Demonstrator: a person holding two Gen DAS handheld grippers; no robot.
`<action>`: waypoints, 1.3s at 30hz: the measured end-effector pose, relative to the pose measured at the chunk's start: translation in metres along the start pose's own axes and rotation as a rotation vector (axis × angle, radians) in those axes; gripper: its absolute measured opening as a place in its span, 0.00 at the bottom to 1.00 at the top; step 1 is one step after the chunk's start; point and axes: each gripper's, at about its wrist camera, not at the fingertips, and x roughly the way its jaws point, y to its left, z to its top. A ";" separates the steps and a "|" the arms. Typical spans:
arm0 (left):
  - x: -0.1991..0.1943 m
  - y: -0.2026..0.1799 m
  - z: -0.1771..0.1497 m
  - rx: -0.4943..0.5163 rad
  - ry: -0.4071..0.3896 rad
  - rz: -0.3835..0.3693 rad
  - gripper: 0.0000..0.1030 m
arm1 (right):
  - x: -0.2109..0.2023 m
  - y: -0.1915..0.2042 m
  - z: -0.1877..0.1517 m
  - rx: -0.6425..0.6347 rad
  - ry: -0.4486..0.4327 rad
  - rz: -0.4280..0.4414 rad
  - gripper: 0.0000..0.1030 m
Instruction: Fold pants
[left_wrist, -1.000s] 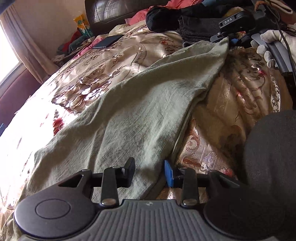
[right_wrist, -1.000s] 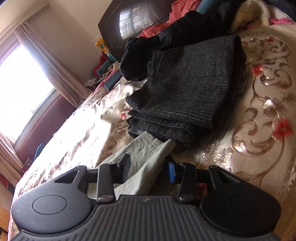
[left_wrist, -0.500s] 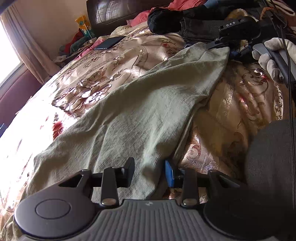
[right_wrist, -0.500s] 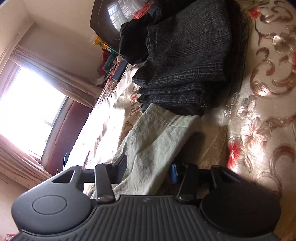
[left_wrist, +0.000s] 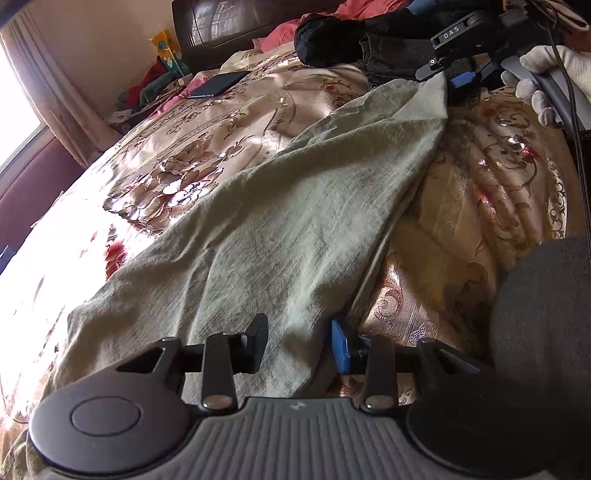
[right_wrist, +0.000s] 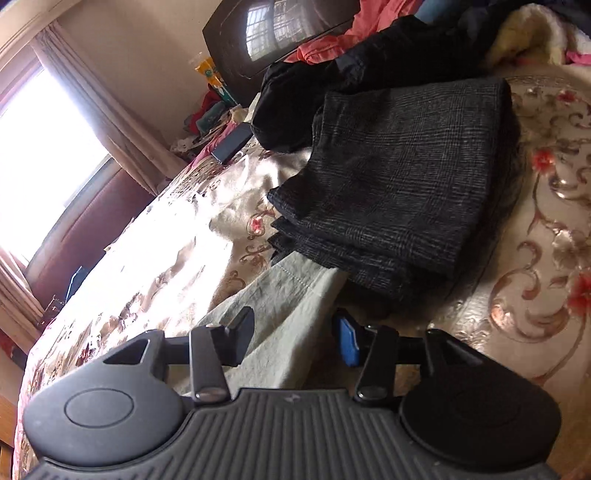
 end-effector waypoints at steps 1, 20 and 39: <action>0.000 0.000 0.000 0.000 0.000 -0.001 0.49 | -0.003 -0.002 -0.001 0.003 0.002 -0.004 0.18; 0.000 0.000 0.000 0.002 -0.002 0.002 0.49 | 0.020 -0.012 -0.004 0.071 0.059 0.051 0.08; -0.001 0.002 -0.003 -0.018 -0.015 -0.006 0.49 | 0.036 -0.040 -0.033 0.332 0.031 0.169 0.17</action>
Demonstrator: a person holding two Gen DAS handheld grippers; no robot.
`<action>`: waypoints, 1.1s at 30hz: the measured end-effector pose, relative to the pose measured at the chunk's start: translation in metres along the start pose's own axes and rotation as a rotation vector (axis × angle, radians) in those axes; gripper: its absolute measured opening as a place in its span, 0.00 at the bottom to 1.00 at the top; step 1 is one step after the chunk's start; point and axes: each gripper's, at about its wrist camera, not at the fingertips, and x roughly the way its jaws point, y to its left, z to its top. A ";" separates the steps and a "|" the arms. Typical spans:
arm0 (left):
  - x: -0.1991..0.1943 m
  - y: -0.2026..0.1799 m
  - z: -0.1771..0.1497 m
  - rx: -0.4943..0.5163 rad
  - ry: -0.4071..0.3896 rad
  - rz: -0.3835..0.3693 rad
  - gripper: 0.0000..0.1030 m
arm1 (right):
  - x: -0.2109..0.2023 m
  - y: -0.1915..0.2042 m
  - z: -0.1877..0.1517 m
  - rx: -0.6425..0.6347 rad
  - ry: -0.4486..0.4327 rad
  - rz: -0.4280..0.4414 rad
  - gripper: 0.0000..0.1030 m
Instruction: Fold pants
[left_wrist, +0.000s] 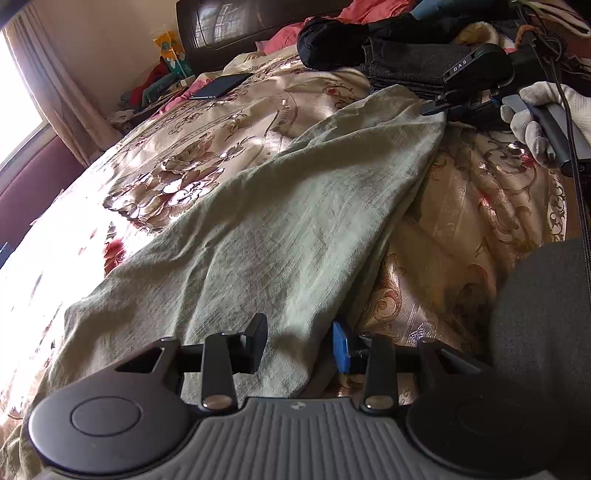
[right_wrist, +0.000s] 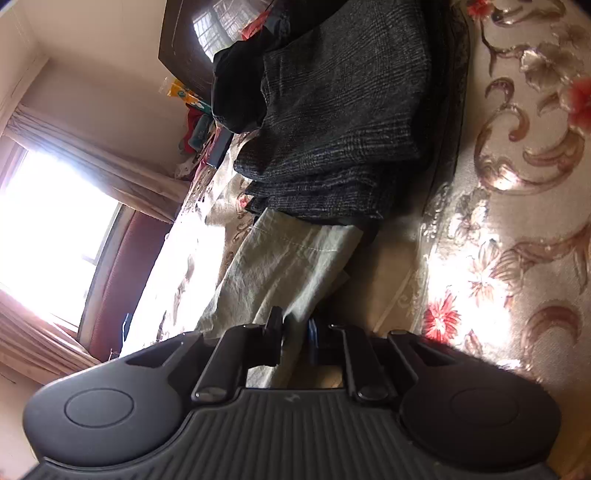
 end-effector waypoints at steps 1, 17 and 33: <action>0.000 0.001 0.000 -0.002 -0.001 -0.002 0.49 | 0.002 0.000 -0.001 0.015 -0.007 0.016 0.21; -0.001 0.002 -0.001 -0.016 -0.002 -0.001 0.52 | 0.023 0.003 -0.029 0.141 0.019 0.218 0.20; -0.013 -0.001 0.006 -0.040 -0.051 -0.061 0.54 | -0.010 -0.014 -0.013 0.229 -0.029 0.193 0.13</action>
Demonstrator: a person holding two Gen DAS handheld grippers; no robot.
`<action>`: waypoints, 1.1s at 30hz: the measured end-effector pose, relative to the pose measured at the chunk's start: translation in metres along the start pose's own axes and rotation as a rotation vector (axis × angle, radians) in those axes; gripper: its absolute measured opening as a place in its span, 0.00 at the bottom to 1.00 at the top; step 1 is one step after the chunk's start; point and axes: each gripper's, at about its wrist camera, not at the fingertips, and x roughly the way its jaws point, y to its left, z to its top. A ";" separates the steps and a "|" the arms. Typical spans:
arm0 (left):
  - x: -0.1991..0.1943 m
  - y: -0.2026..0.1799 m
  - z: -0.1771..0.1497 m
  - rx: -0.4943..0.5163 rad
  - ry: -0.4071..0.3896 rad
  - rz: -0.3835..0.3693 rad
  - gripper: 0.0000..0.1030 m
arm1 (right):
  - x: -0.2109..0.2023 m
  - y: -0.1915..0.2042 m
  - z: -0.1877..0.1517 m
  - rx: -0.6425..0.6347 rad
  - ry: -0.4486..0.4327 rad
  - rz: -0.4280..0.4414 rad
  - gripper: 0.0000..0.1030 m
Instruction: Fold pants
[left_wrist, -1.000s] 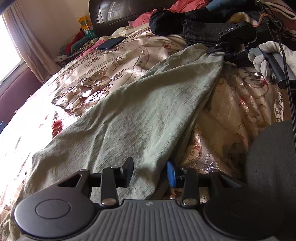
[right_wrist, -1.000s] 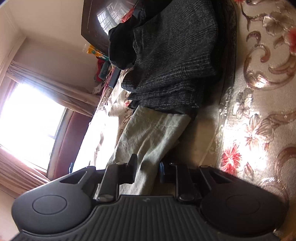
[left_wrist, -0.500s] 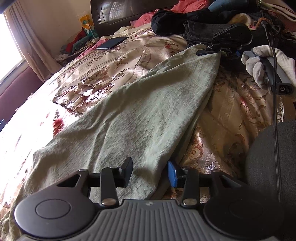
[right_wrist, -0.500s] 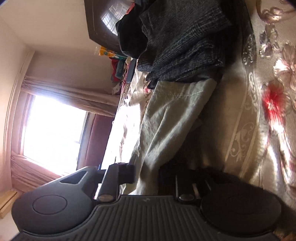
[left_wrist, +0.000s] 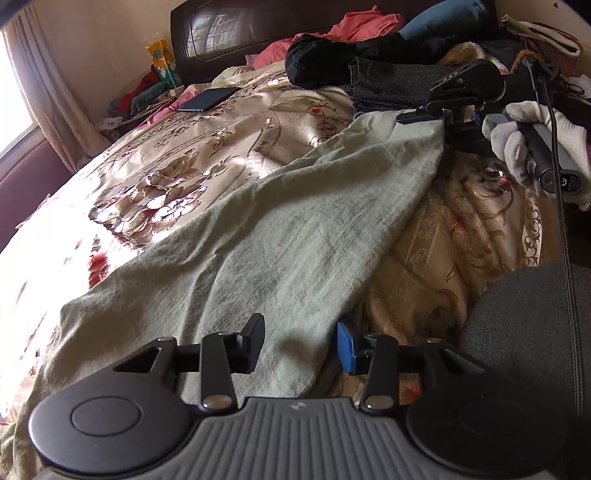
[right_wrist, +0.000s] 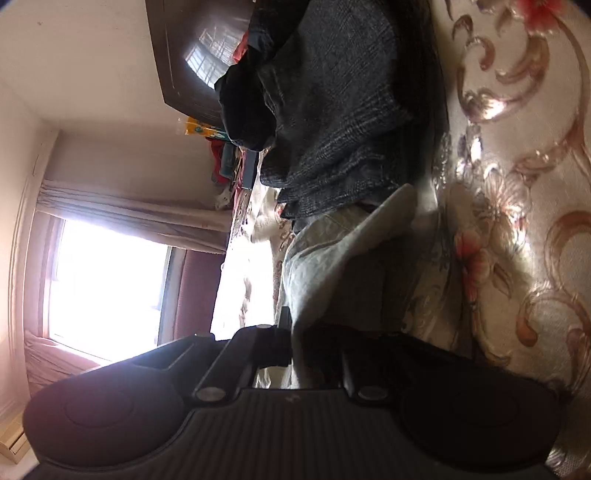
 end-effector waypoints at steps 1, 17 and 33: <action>-0.001 0.003 -0.001 -0.016 0.002 -0.001 0.55 | 0.003 0.002 -0.001 -0.009 -0.005 -0.009 0.18; -0.099 0.092 -0.097 -0.385 -0.040 0.209 0.58 | 0.070 0.272 -0.243 -1.012 0.318 0.207 0.06; -0.169 0.131 -0.207 -0.680 0.019 0.303 0.61 | 0.074 0.221 -0.535 -1.884 0.734 0.253 0.13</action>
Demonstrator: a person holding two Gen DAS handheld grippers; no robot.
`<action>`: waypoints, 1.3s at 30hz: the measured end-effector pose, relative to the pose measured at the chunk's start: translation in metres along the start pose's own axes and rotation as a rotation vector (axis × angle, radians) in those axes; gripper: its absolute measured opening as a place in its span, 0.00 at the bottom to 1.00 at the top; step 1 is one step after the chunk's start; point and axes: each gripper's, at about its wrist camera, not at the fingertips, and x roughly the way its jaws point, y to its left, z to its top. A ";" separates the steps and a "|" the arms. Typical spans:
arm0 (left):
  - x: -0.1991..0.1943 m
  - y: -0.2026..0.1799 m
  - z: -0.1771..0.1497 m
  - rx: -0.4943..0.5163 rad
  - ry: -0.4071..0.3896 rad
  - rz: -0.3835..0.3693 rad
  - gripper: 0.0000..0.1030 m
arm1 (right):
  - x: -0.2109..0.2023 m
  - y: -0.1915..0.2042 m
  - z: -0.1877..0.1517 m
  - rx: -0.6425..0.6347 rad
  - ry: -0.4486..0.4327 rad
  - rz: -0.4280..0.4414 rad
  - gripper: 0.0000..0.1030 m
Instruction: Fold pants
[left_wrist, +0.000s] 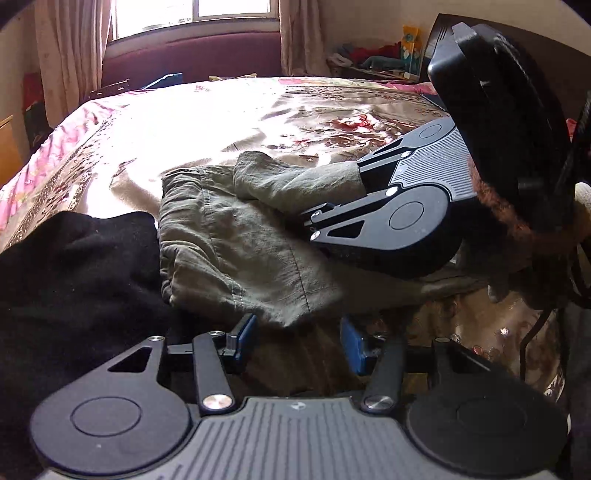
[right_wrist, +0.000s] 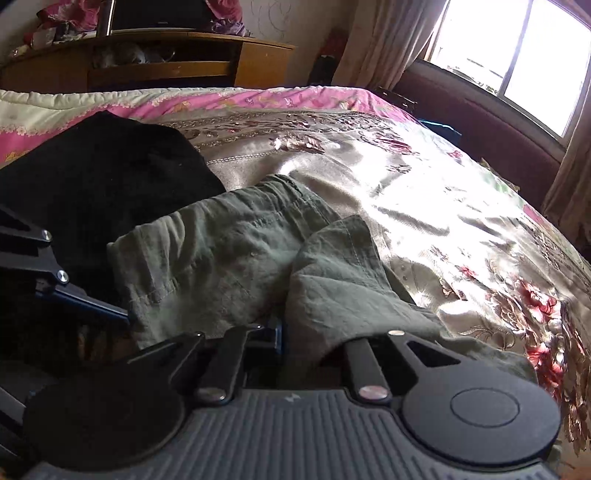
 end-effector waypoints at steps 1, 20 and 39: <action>0.001 0.001 -0.001 -0.010 -0.005 -0.007 0.61 | -0.001 -0.002 0.001 0.019 -0.002 -0.005 0.13; -0.022 0.007 -0.019 -0.038 -0.025 -0.008 0.61 | 0.006 0.056 0.022 -0.262 -0.124 -0.115 0.32; -0.041 0.015 -0.022 -0.022 -0.026 0.016 0.61 | 0.006 0.054 0.030 -0.174 -0.105 0.021 0.22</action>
